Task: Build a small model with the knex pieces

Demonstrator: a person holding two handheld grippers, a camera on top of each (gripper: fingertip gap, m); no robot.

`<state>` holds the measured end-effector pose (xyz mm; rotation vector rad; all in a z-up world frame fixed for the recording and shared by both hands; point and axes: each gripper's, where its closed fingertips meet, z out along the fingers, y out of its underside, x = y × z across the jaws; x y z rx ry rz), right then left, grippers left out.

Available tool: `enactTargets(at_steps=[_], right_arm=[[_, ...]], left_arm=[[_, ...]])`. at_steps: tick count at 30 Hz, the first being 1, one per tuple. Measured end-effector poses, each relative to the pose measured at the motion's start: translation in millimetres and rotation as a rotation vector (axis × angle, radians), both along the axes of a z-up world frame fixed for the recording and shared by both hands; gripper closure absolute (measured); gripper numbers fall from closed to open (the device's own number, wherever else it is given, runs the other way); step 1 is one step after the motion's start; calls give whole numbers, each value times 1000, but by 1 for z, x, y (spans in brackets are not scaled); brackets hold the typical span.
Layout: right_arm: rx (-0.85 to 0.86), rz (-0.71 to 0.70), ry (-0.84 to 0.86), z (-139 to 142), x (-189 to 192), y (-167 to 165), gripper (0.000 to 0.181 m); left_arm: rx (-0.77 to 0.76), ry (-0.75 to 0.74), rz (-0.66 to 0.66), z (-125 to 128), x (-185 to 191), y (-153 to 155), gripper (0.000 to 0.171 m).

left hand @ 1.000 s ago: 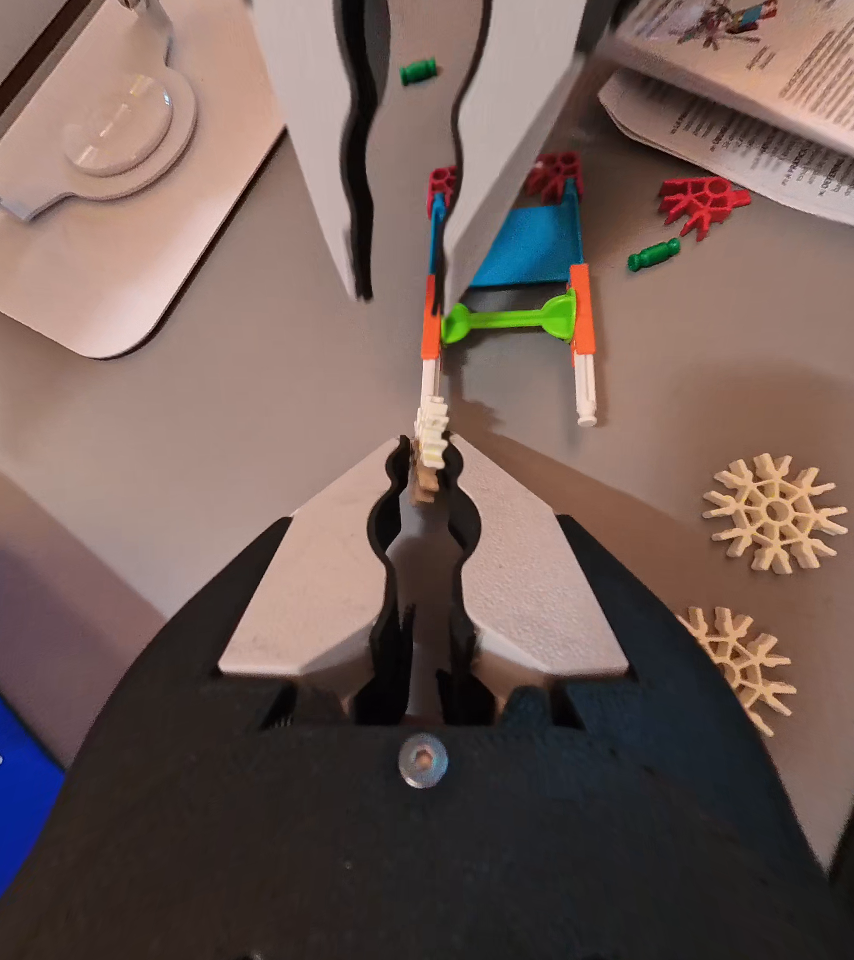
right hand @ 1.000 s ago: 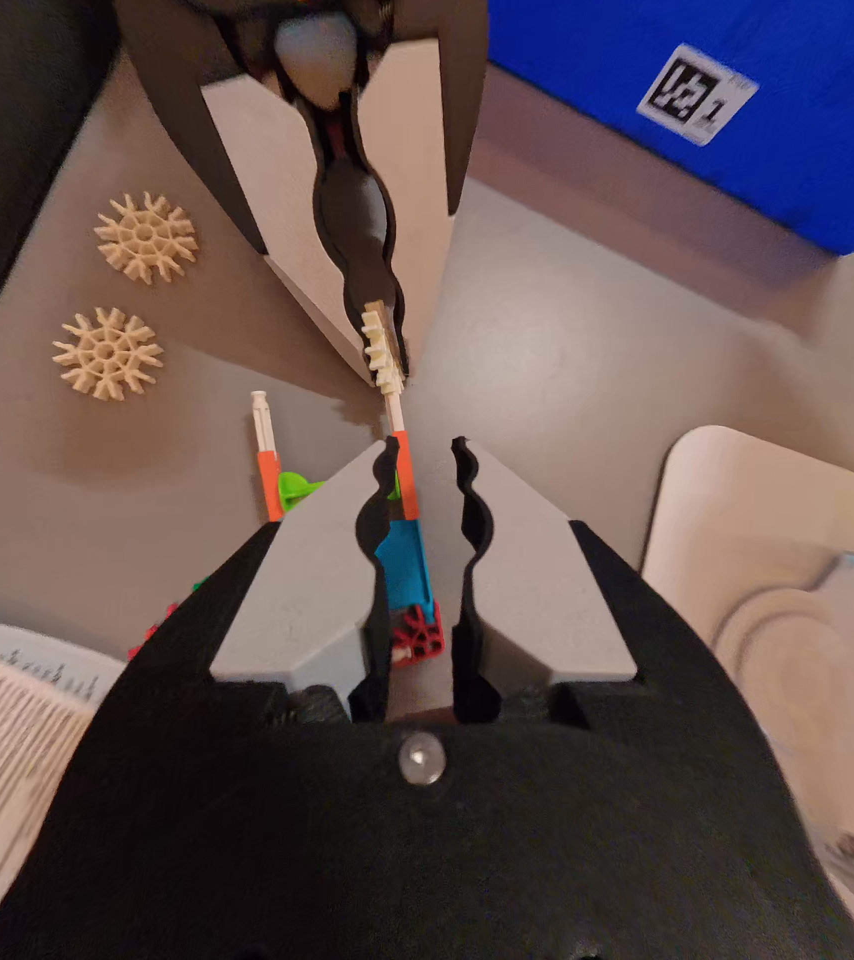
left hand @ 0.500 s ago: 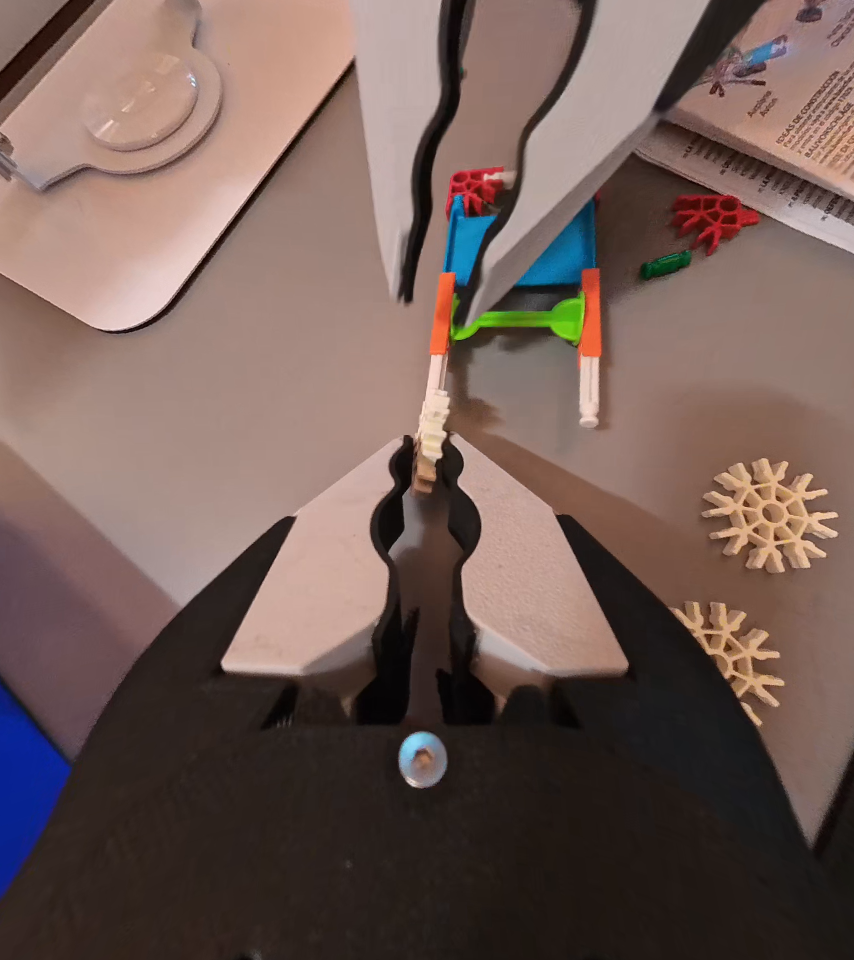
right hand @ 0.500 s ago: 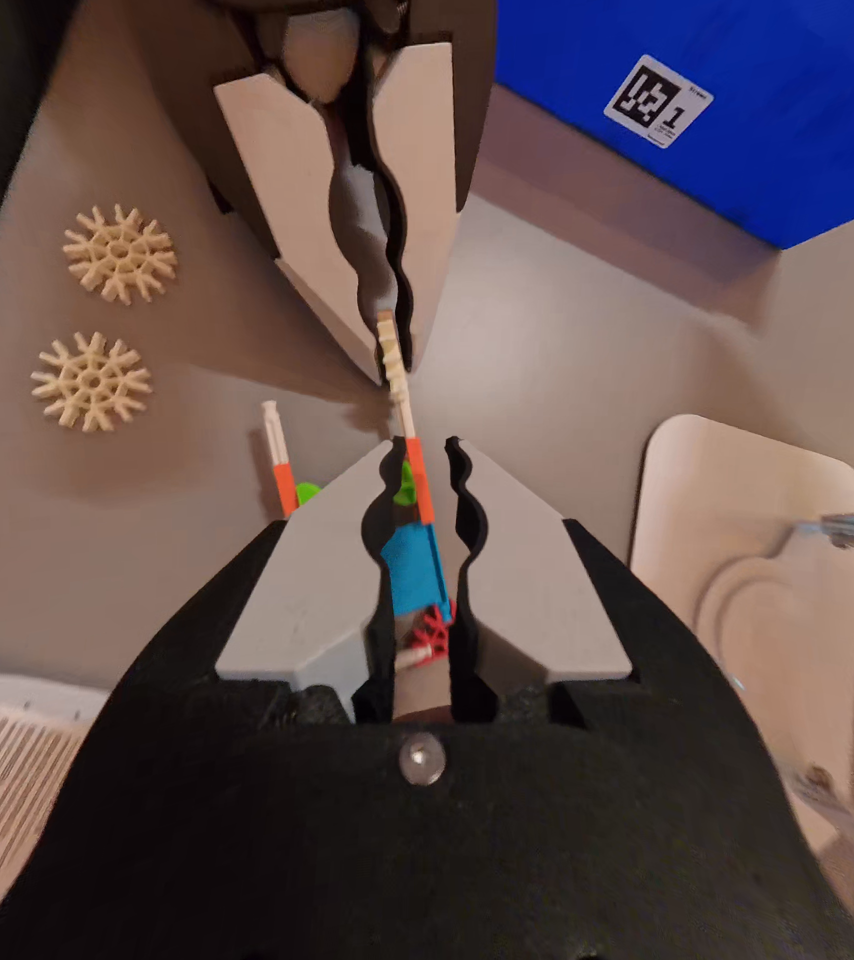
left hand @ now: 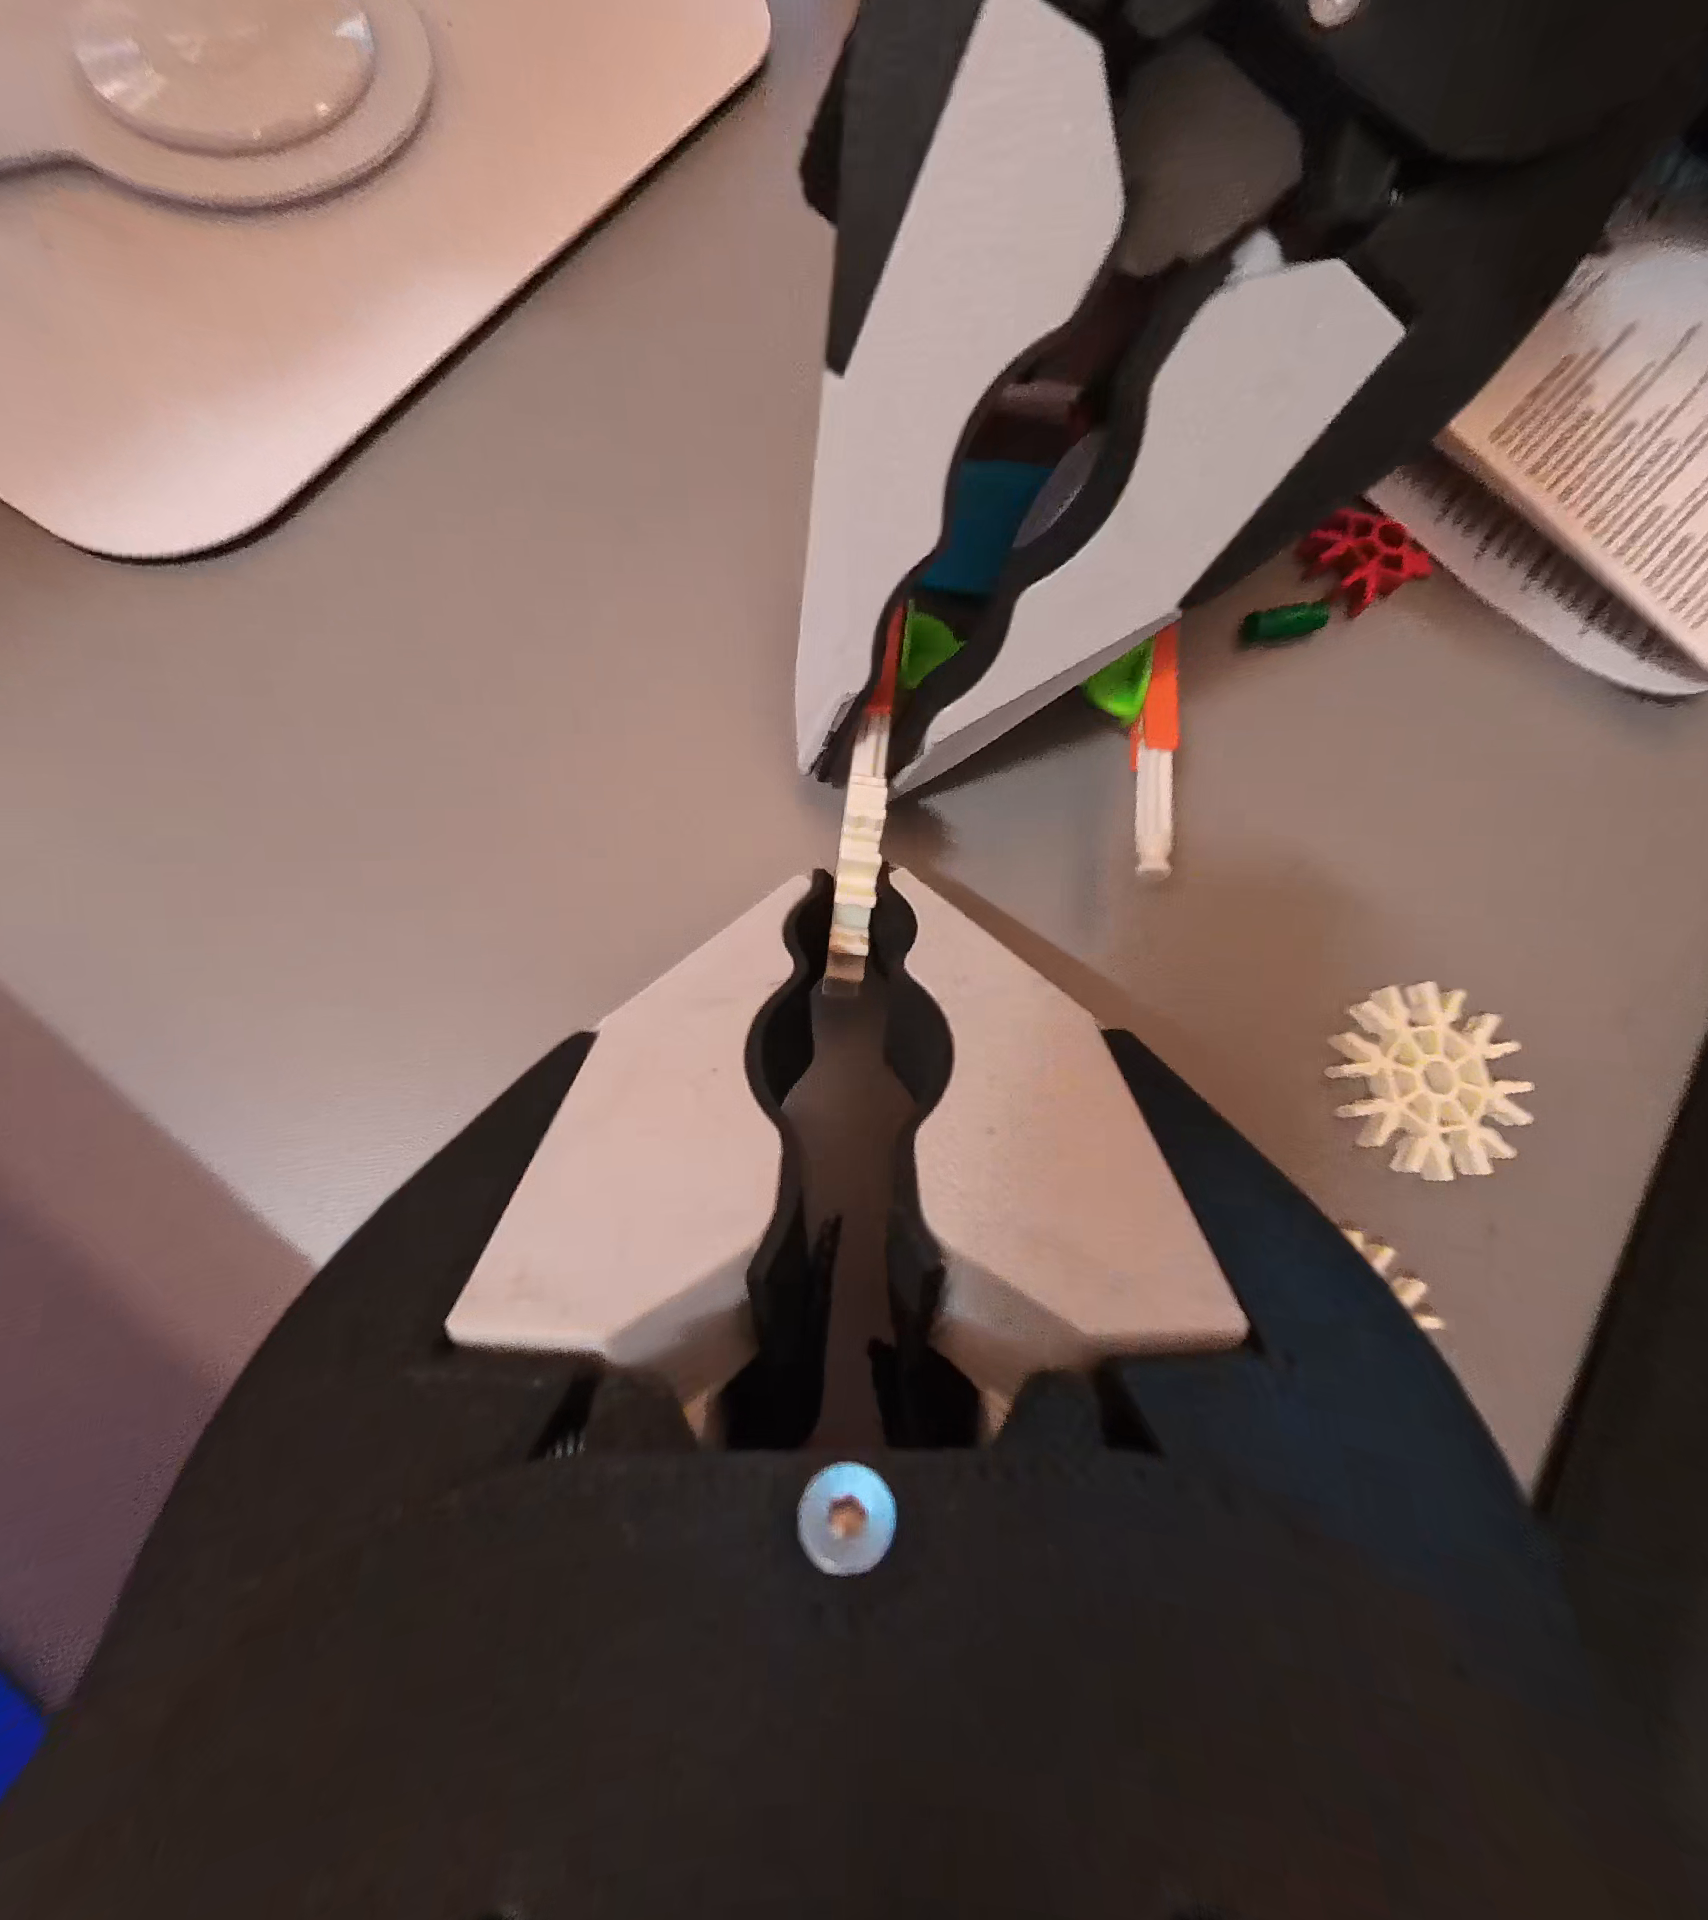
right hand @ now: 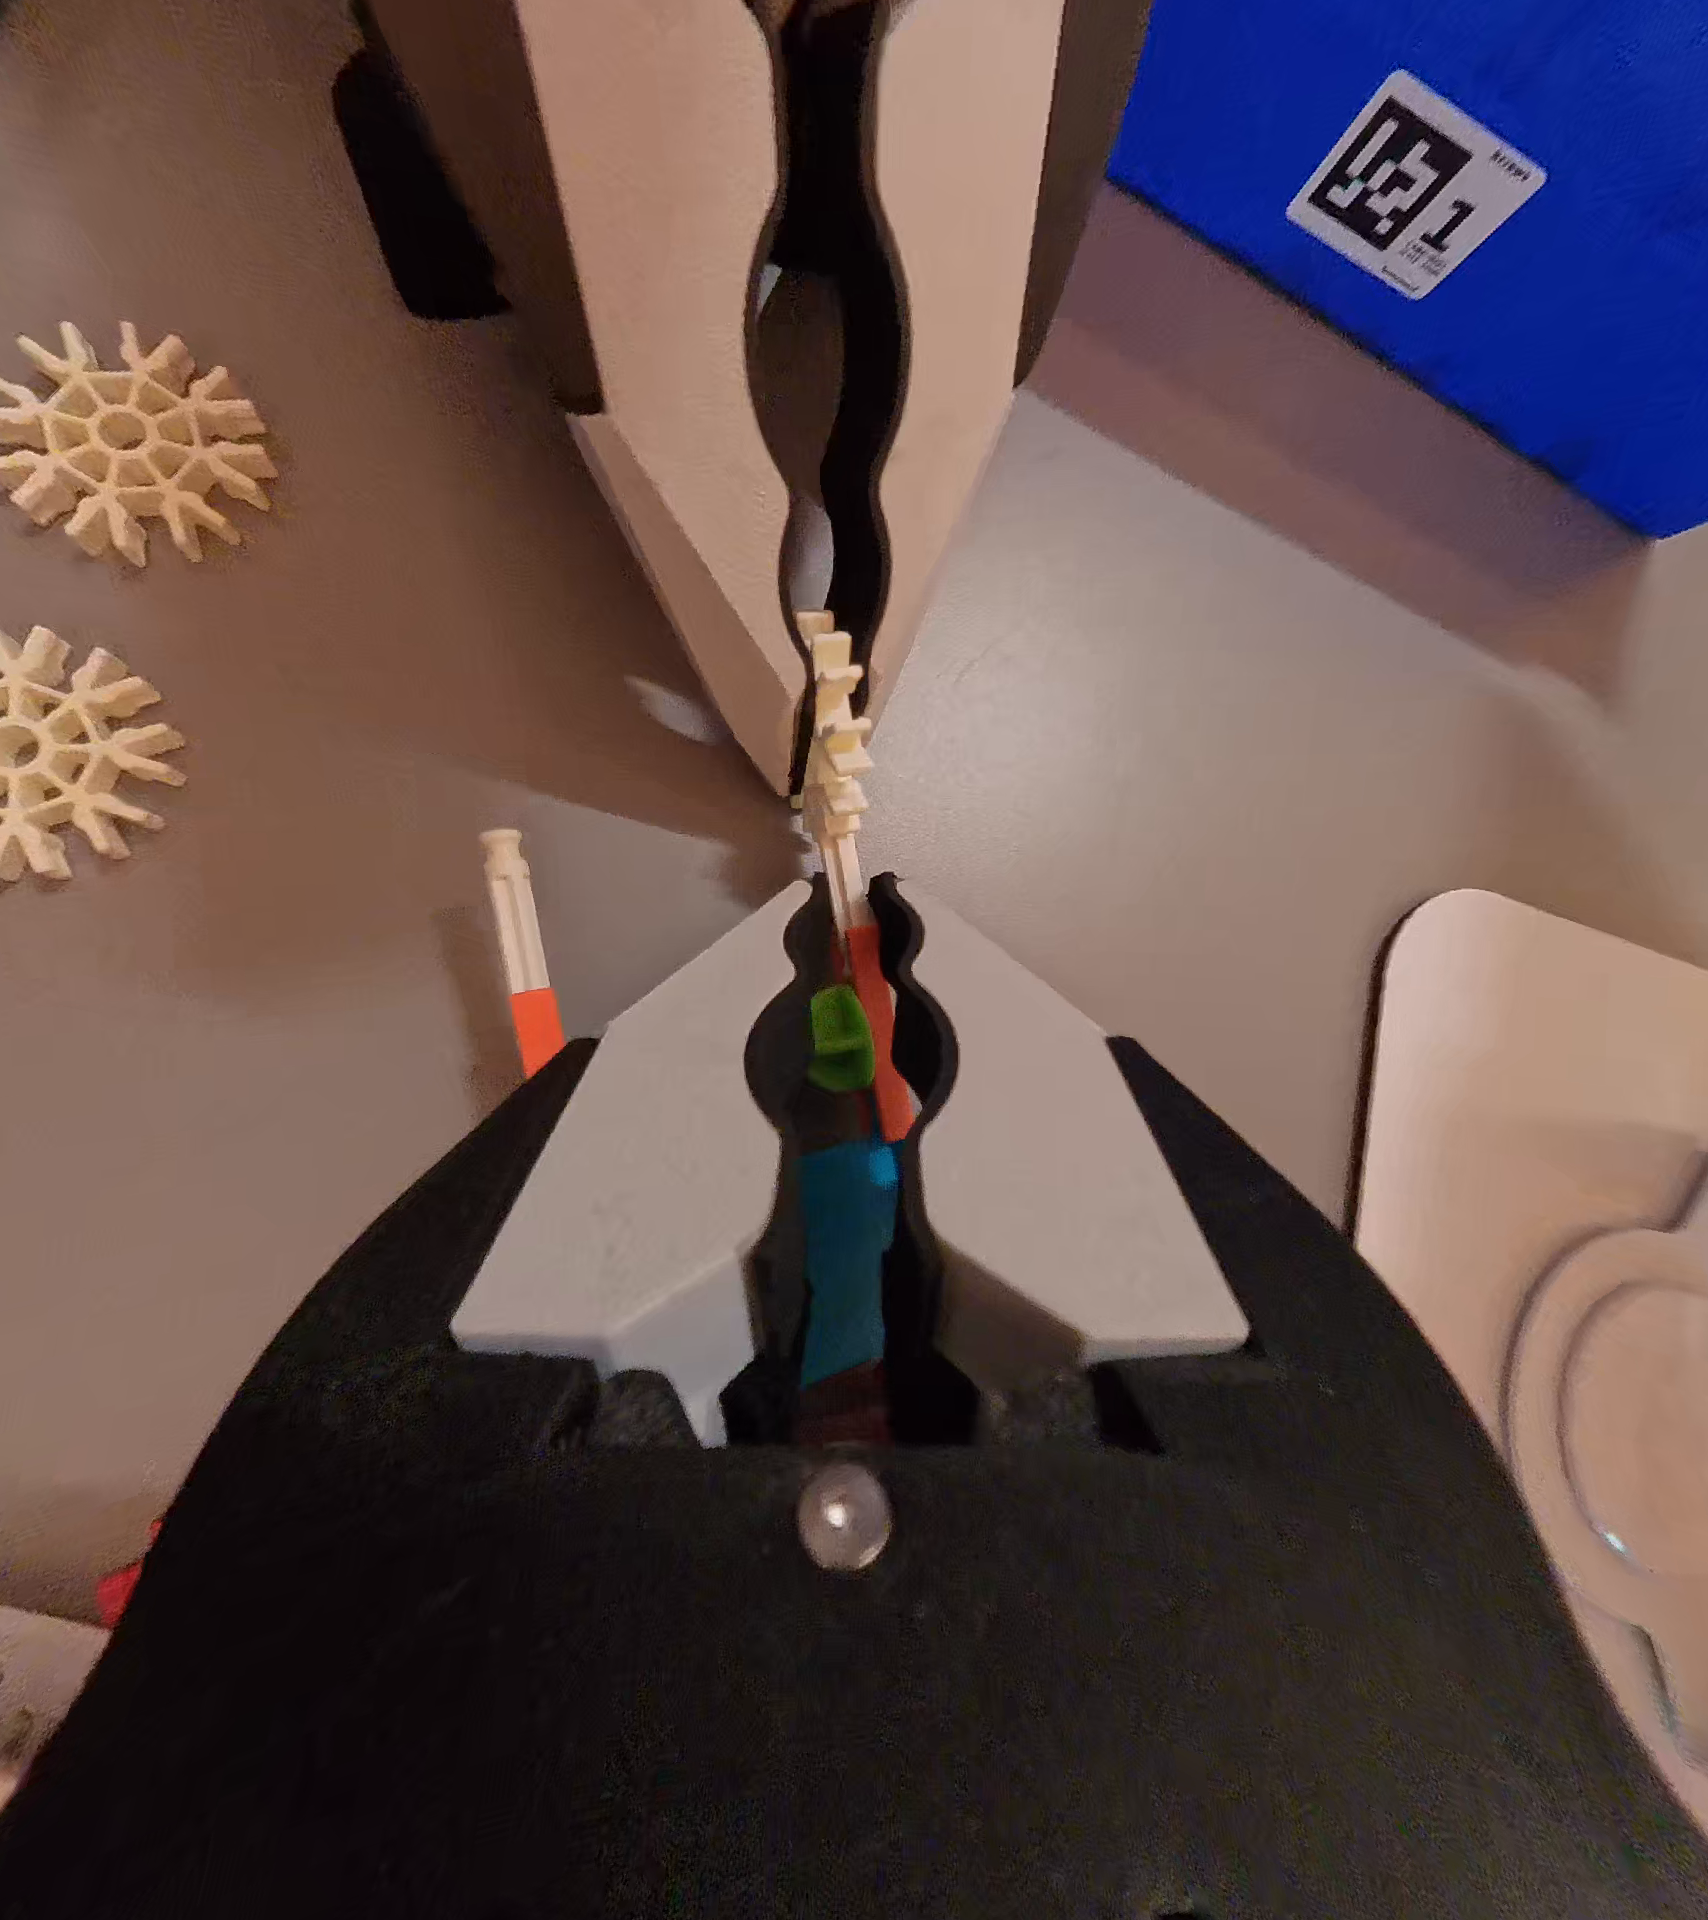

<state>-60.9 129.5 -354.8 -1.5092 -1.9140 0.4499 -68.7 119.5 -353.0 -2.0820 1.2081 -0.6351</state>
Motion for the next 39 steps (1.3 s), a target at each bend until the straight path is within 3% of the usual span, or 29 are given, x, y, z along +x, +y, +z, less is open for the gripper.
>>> enactTargets(at_steps=[4,8,10,12,17,25,29,35,39], right_arm=[[31,-5,15,0,2,0,176],[20,-25,12,1,3,0,175],[5,-45,11,7,4,1,156],[-2,-57,2,16,11,1,149],[-20,-122,25,59,38,-4,146],[34,-317,133,117,92,-29,149],[26,-357,190,117,105,-57,150],[-21,-442,204,99,143,-85,149],[-50,-511,310,109,157,-91,153]], left_arm=[[-67,-37,8,0,3,-1,167],[3,-10,2,0,3,0,166],[61,21,-4,0,3,3,167],[94,34,-4,1,2,5,167],[97,47,-3,-2,2,7,164],[155,66,19,5,-4,9,140],[234,63,53,23,-11,11,128],[342,50,77,44,-21,-4,136],[400,32,13,43,-25,-27,137]])
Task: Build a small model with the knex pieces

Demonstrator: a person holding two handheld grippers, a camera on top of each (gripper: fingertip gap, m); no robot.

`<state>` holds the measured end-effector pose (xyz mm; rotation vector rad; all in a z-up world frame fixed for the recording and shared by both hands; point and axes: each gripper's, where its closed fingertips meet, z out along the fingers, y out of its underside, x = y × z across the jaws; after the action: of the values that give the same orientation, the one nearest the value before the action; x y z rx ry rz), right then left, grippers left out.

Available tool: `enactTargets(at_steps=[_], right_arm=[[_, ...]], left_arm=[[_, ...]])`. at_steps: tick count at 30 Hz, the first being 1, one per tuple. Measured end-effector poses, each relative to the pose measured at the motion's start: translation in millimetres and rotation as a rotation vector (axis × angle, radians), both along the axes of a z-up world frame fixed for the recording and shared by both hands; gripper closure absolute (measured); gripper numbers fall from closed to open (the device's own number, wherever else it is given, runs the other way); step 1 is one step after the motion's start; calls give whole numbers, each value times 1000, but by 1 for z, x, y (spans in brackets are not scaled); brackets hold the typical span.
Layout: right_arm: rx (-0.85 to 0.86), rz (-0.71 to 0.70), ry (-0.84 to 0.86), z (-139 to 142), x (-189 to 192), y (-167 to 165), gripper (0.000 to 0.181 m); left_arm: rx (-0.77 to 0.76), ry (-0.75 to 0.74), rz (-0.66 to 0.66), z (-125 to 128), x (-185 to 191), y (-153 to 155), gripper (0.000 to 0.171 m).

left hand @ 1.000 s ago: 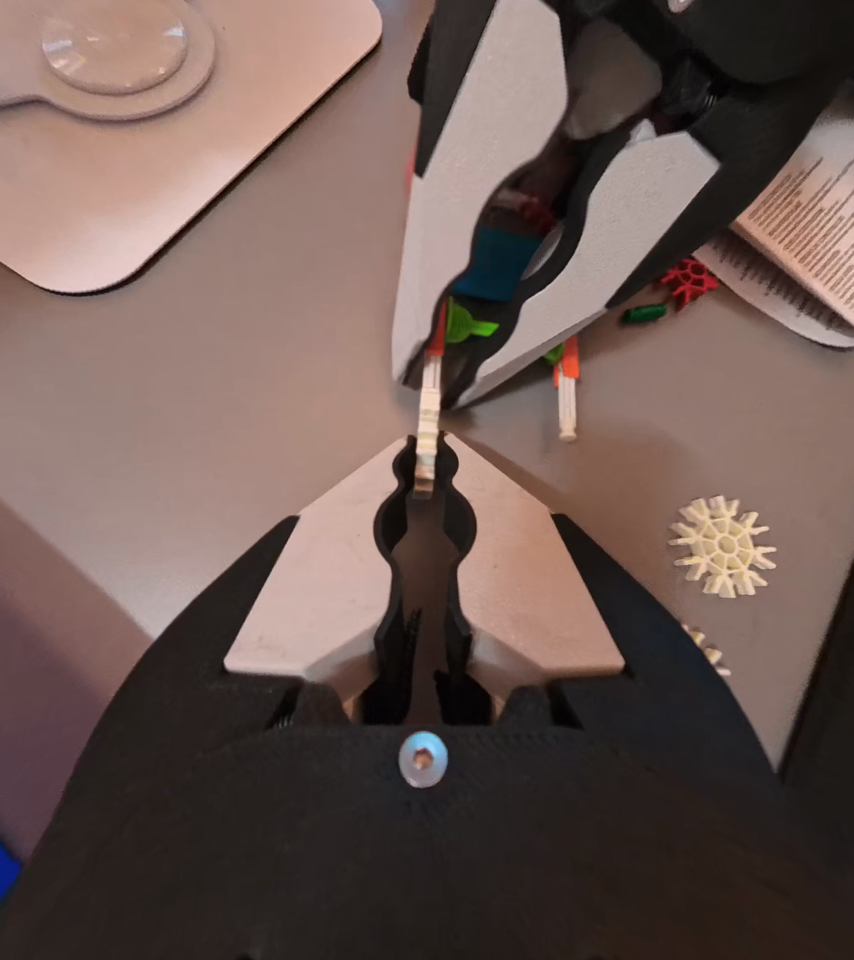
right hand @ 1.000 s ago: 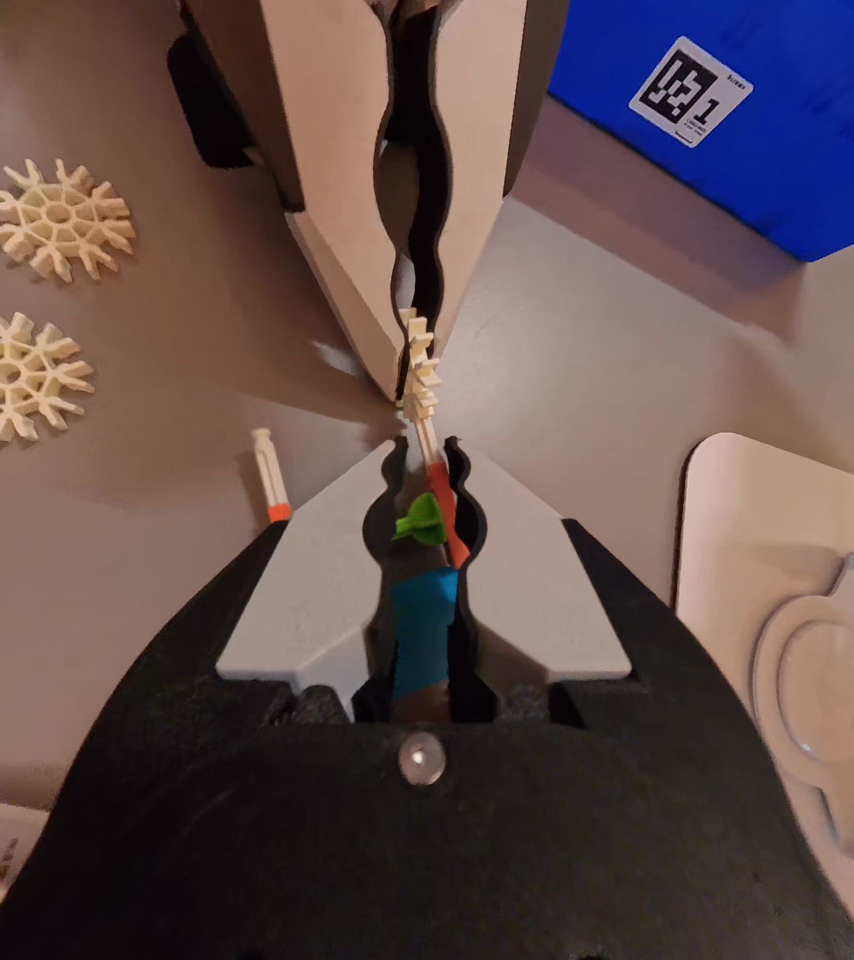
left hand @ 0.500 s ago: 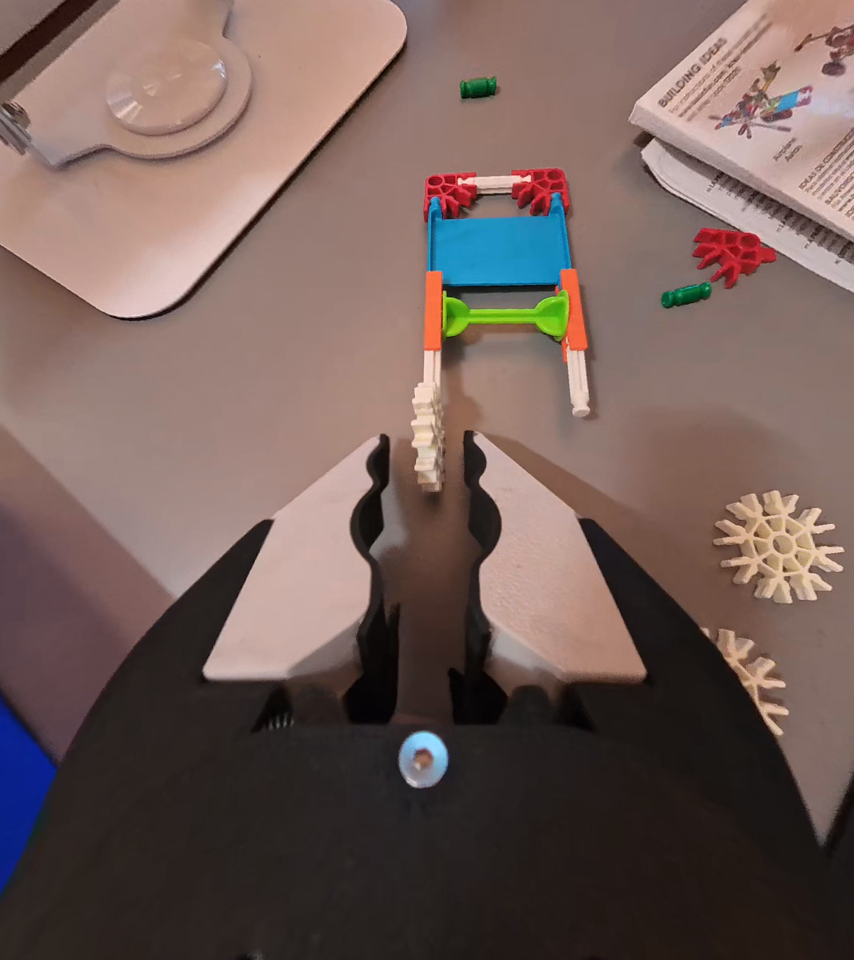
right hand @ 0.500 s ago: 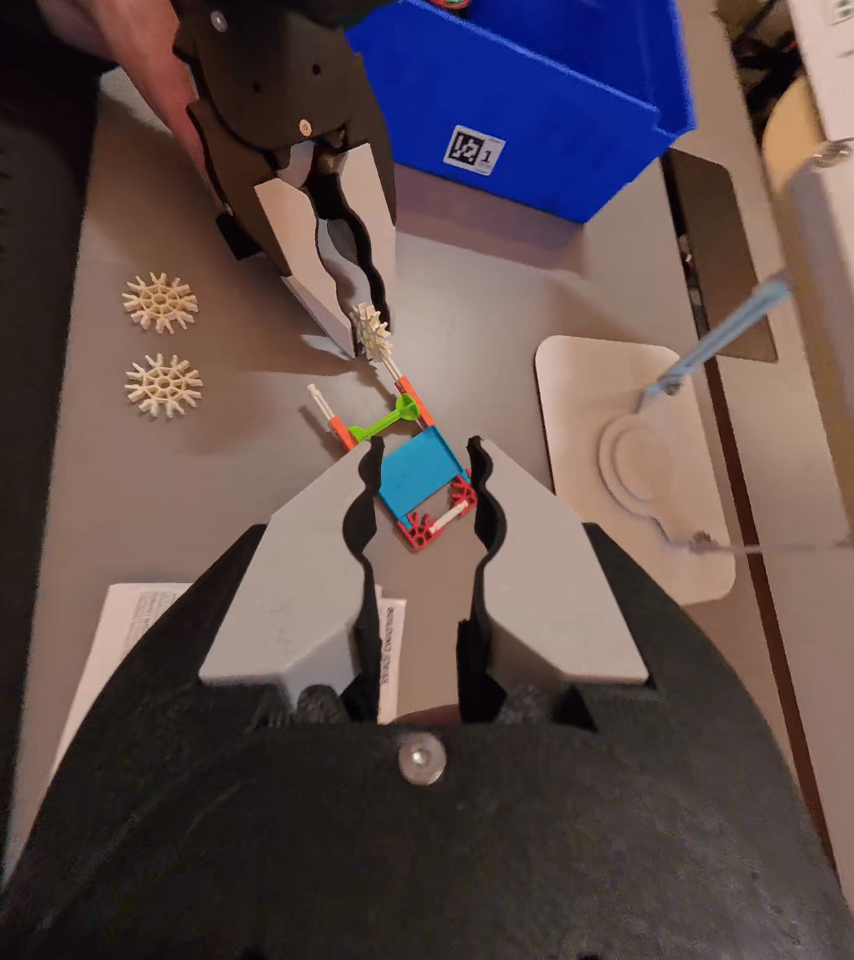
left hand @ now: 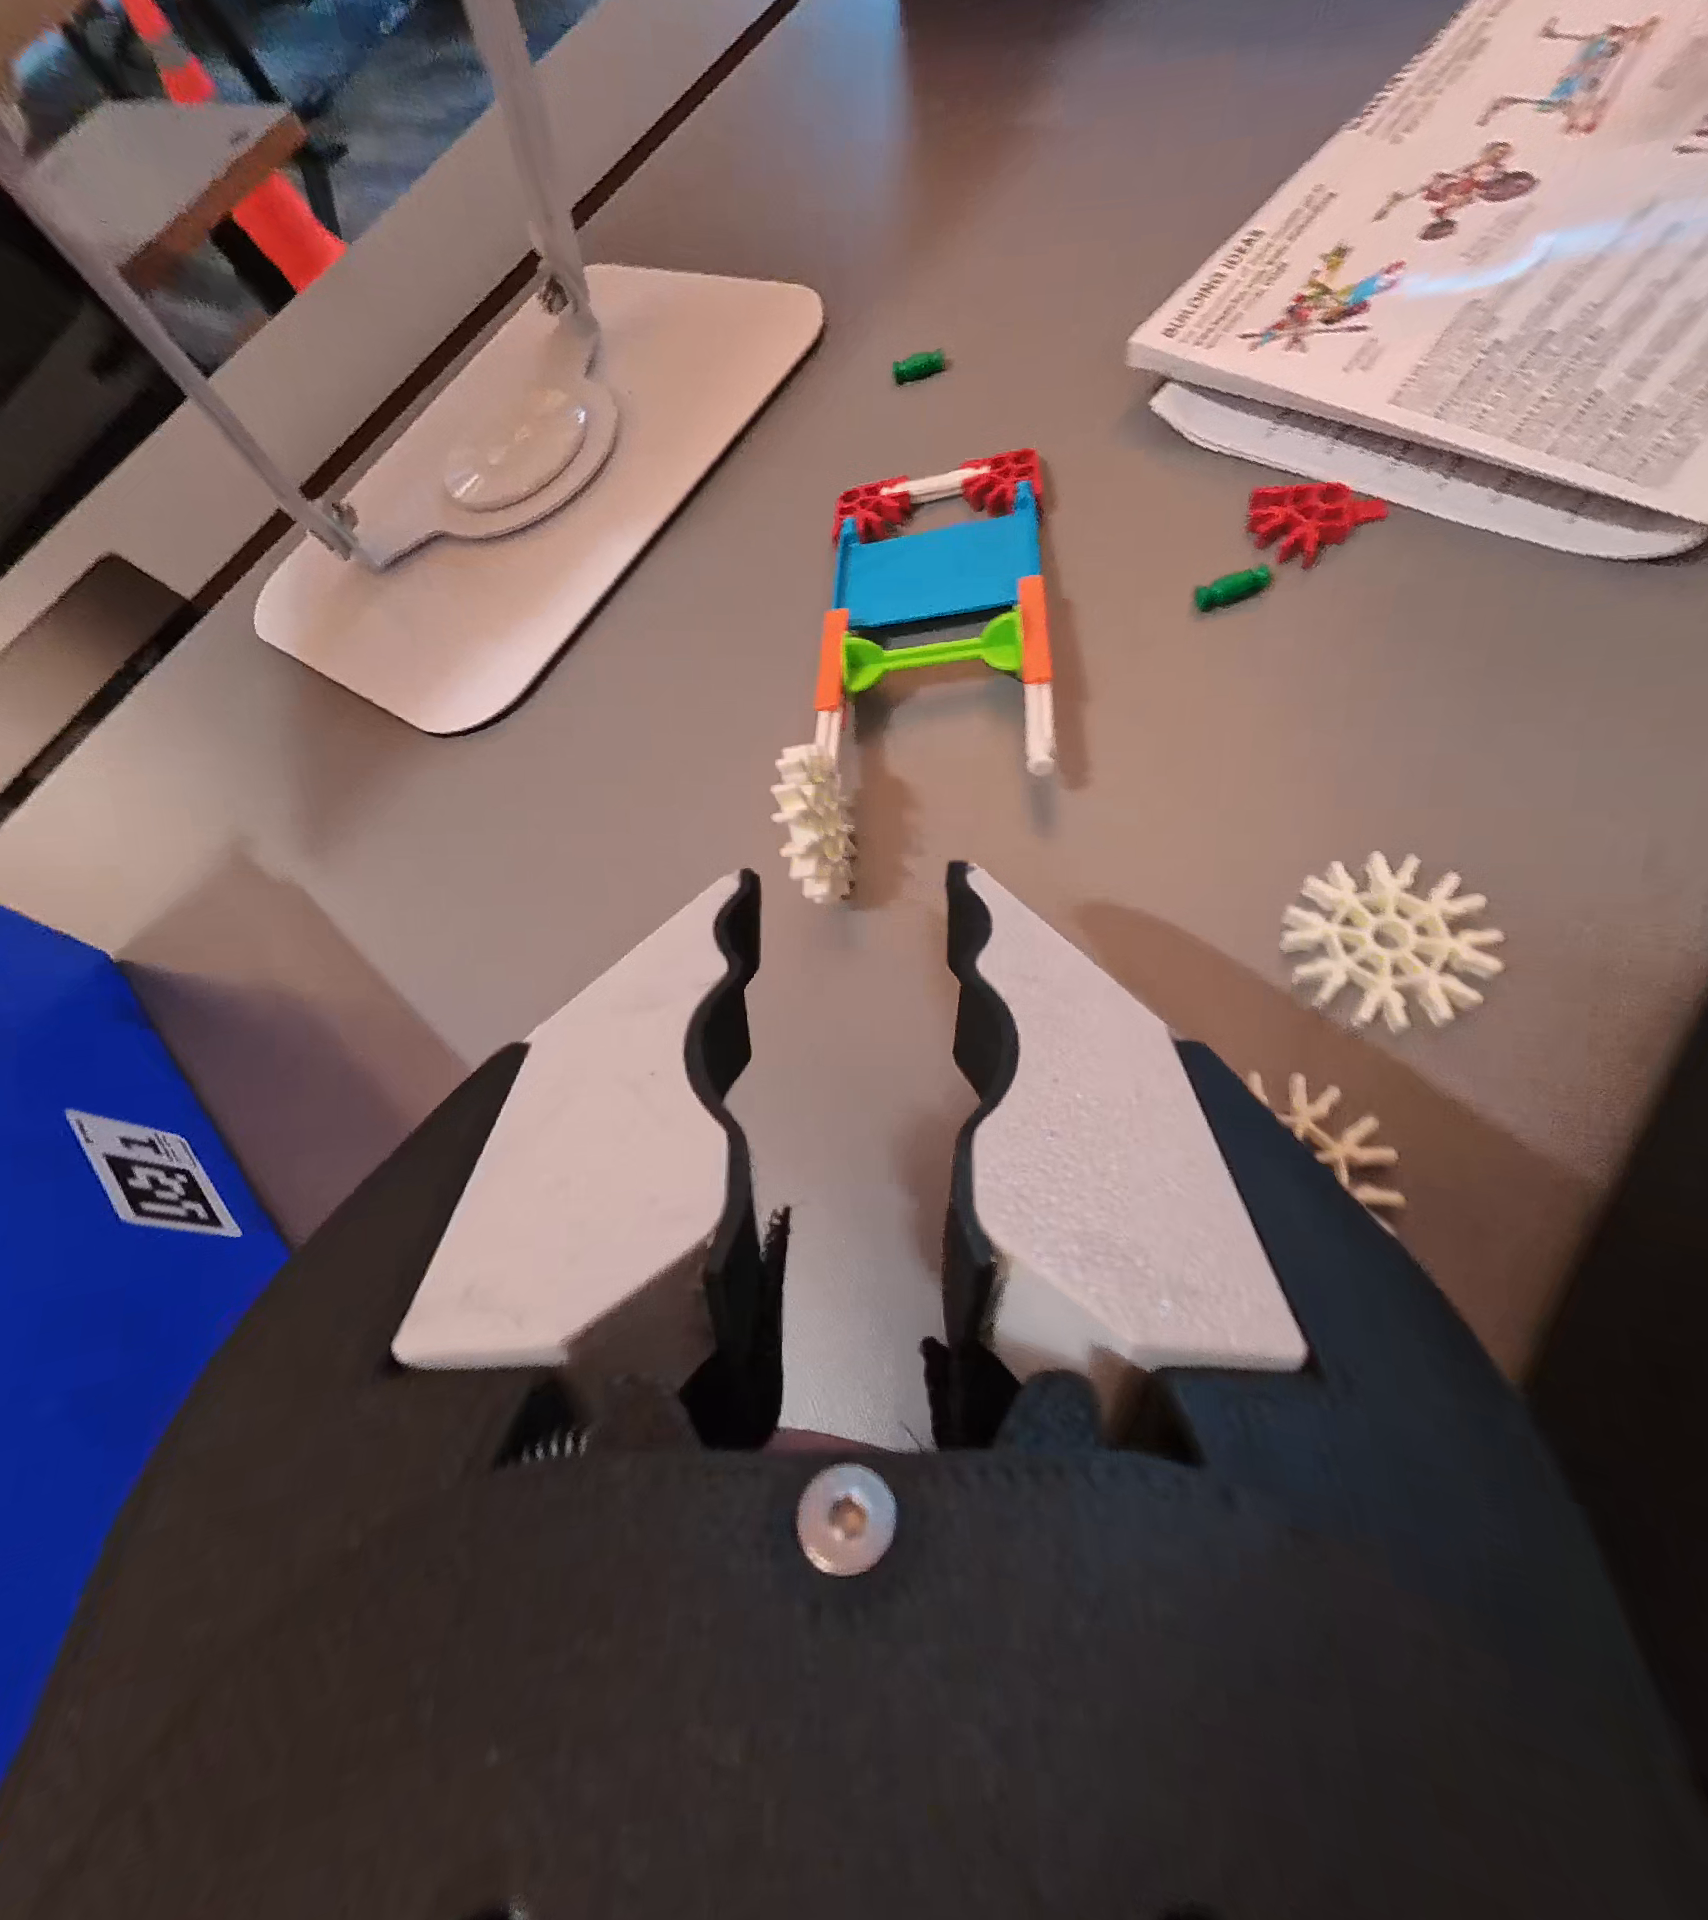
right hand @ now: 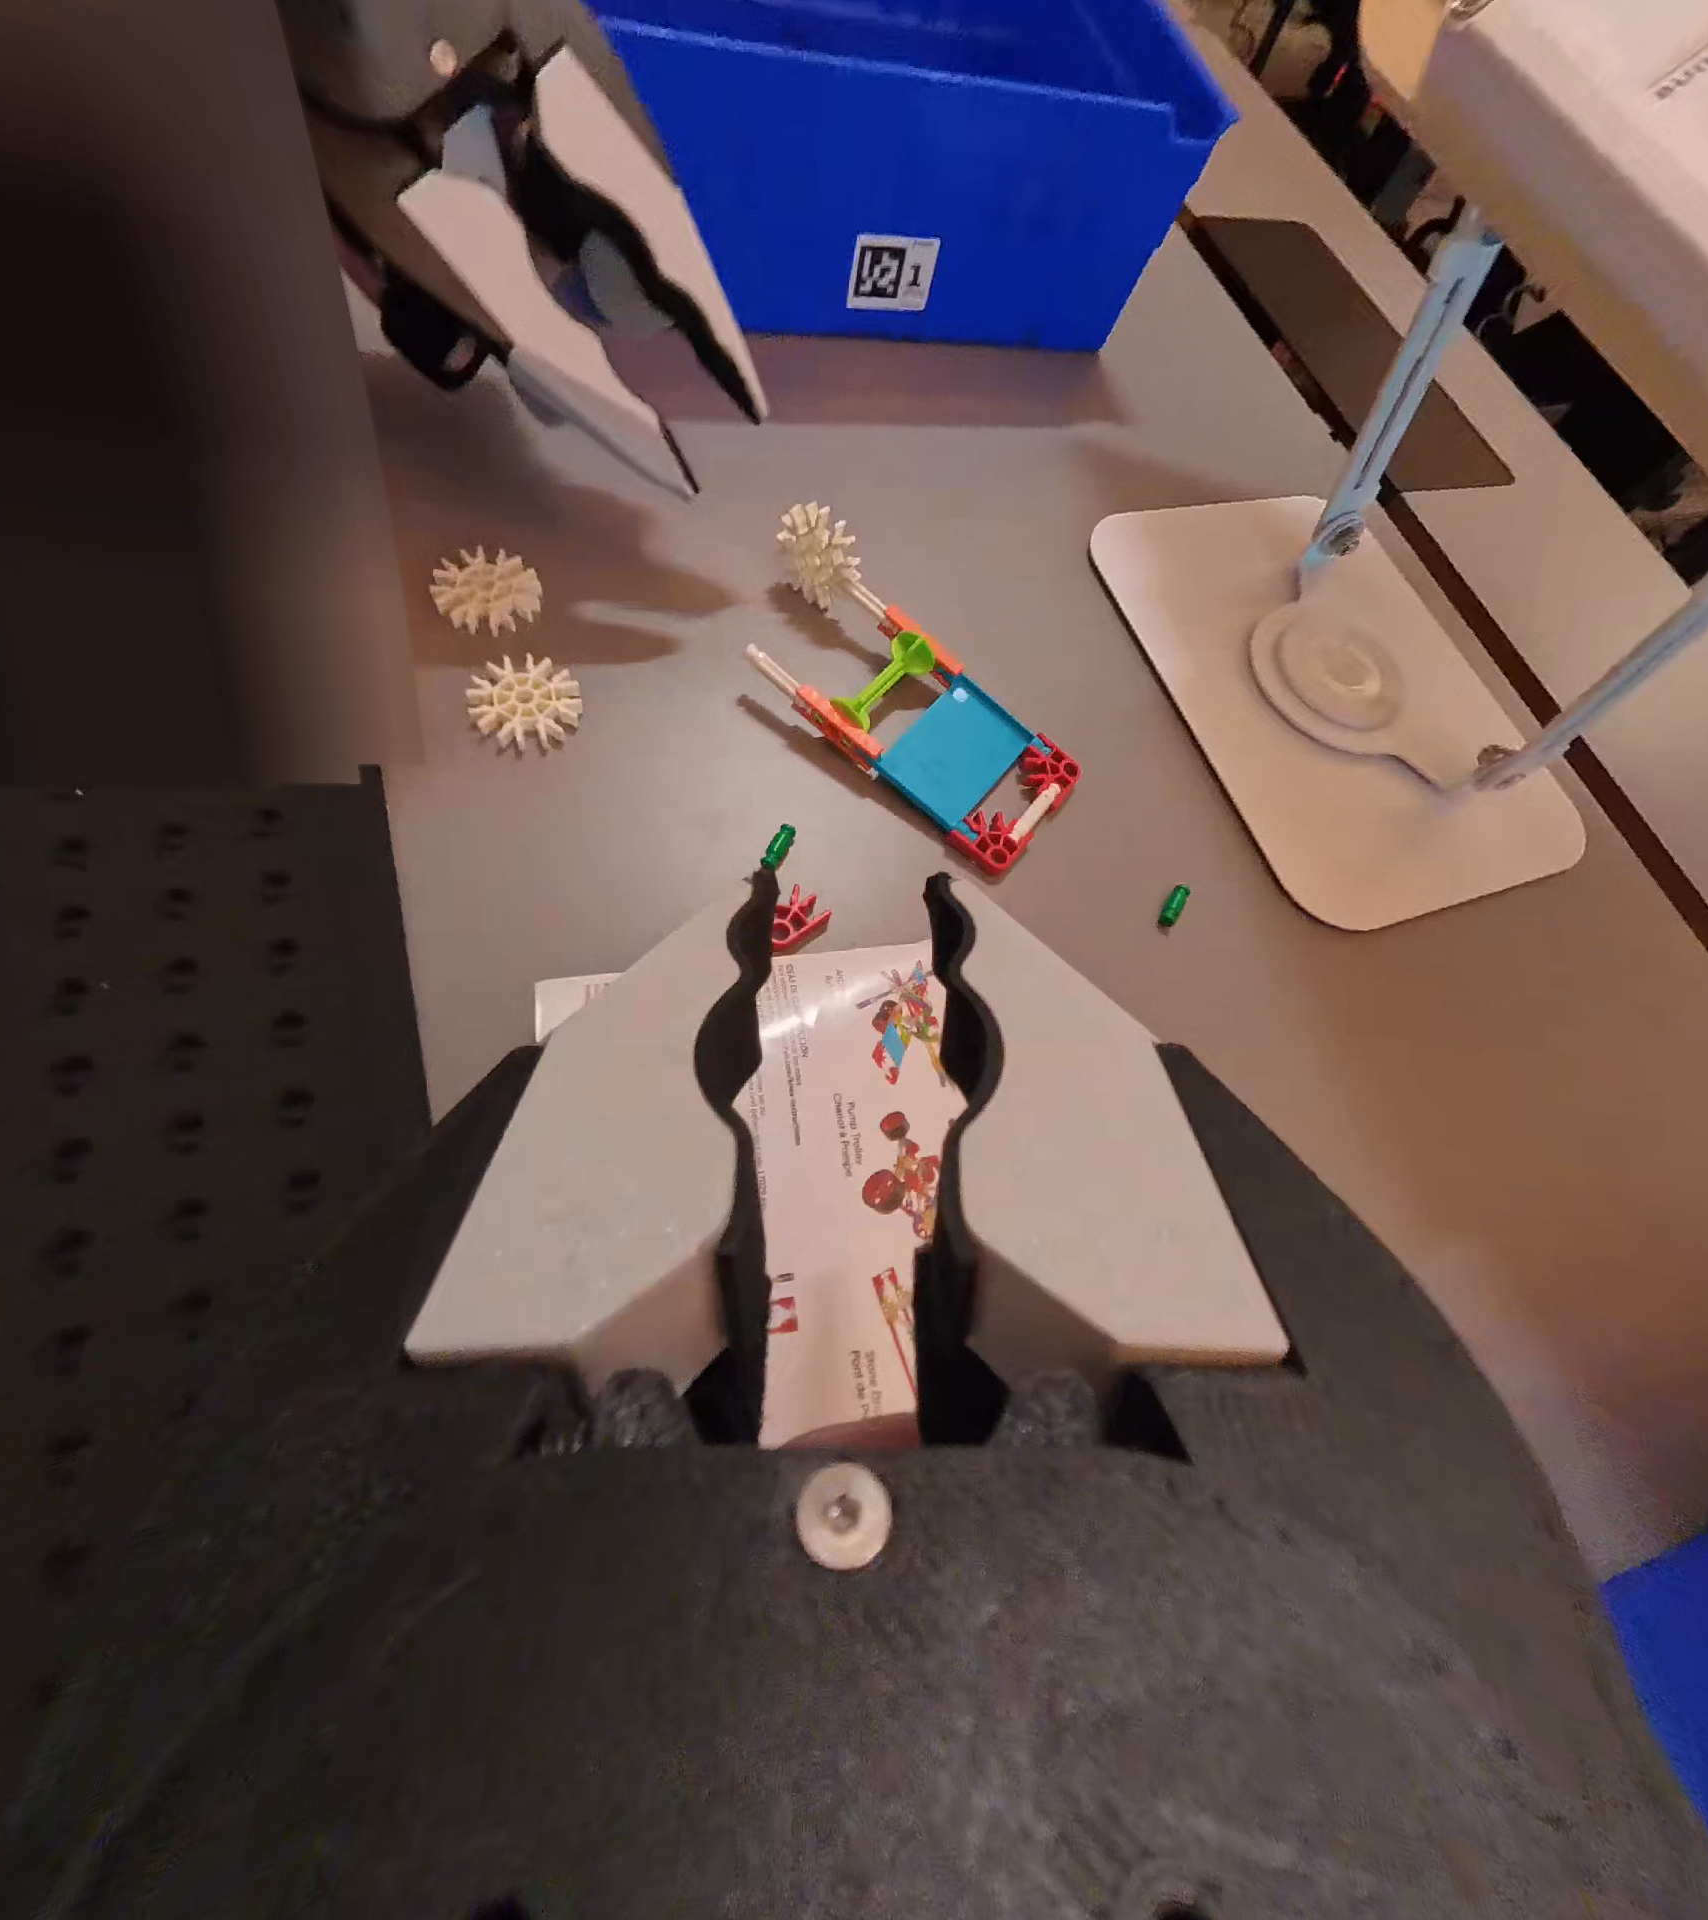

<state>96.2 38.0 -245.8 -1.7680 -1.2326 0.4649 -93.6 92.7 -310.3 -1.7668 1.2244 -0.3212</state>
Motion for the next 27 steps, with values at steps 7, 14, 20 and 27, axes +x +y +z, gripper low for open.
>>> enactTargets(at_steps=[7,14,20,27], right_arm=[[20,-134,178,25,-16,7,154],[132,-308,438,56,-11,35,156],[178,-401,546,59,22,50,158],[208,-421,468,45,24,56,159]], left_arm=[[24,-31,-101,1,12,-20,140],[62,3,-109,3,16,-13,144],[84,-35,-82,16,14,-6,144],[58,-55,-60,15,13,-2,144]])
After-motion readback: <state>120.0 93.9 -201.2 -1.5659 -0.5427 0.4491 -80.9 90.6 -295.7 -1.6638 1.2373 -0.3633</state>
